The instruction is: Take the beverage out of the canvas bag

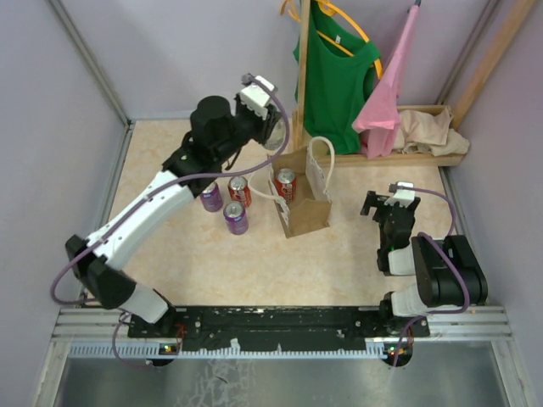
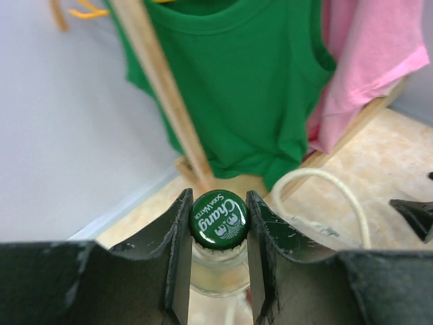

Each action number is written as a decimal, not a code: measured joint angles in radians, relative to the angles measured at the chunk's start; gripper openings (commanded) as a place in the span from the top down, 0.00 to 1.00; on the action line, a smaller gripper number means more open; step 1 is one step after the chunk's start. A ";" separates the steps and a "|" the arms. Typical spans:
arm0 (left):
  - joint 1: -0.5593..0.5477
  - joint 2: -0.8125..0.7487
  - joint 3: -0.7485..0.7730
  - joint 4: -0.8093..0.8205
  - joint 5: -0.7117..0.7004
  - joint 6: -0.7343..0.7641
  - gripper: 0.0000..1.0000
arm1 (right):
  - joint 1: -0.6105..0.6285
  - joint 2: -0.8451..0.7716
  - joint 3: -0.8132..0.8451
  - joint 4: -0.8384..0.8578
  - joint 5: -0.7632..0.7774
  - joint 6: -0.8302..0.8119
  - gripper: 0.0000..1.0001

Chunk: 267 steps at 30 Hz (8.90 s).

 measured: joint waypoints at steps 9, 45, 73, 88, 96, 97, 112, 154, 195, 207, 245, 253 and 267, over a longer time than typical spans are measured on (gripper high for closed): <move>0.003 -0.370 -0.227 -0.112 -0.309 0.017 1.00 | 0.000 0.000 0.000 0.000 0.000 0.000 0.01; 0.063 -0.669 -1.043 0.033 -0.652 -0.332 1.00 | 0.000 0.000 0.000 0.000 0.000 0.000 0.01; 0.178 -0.600 -1.126 0.183 -0.490 -0.385 0.70 | 0.000 0.000 0.000 0.000 0.000 0.000 0.01; 0.178 -0.657 -1.061 0.120 -0.486 -0.398 0.00 | 0.000 0.000 0.000 0.000 0.000 0.000 0.01; 0.177 -0.557 -0.769 0.132 -0.336 -0.285 0.07 | 0.000 0.000 0.000 0.000 0.000 0.000 0.01; 0.175 -0.523 -0.713 0.135 -0.304 -0.271 0.08 | 0.000 0.000 0.000 0.000 0.000 0.000 0.01; 0.058 0.109 -0.051 -0.016 0.113 -0.120 0.17 | 0.000 0.000 0.000 0.000 0.000 0.000 0.01; -0.011 0.443 0.166 -0.553 0.042 -0.071 0.11 | 0.000 0.000 0.000 0.000 0.000 0.000 0.01; -0.011 0.554 0.233 -0.544 -0.004 -0.058 1.00 | 0.000 0.000 0.000 0.000 0.000 0.000 0.01; -0.011 0.517 0.477 -0.649 0.048 0.021 1.00 | 0.000 0.000 0.000 0.000 0.000 0.000 0.01; -0.046 -0.427 -0.174 -0.886 -0.319 -0.179 1.00 | 0.000 0.000 0.000 0.000 0.000 0.000 0.01; -0.046 -0.583 -0.477 -0.861 -0.320 -0.352 1.00 | 0.000 0.000 0.000 0.000 0.000 0.000 0.01; -0.046 -0.609 -0.810 -0.653 -0.271 -0.530 1.00 | 0.000 0.000 0.000 0.000 0.000 0.000 0.01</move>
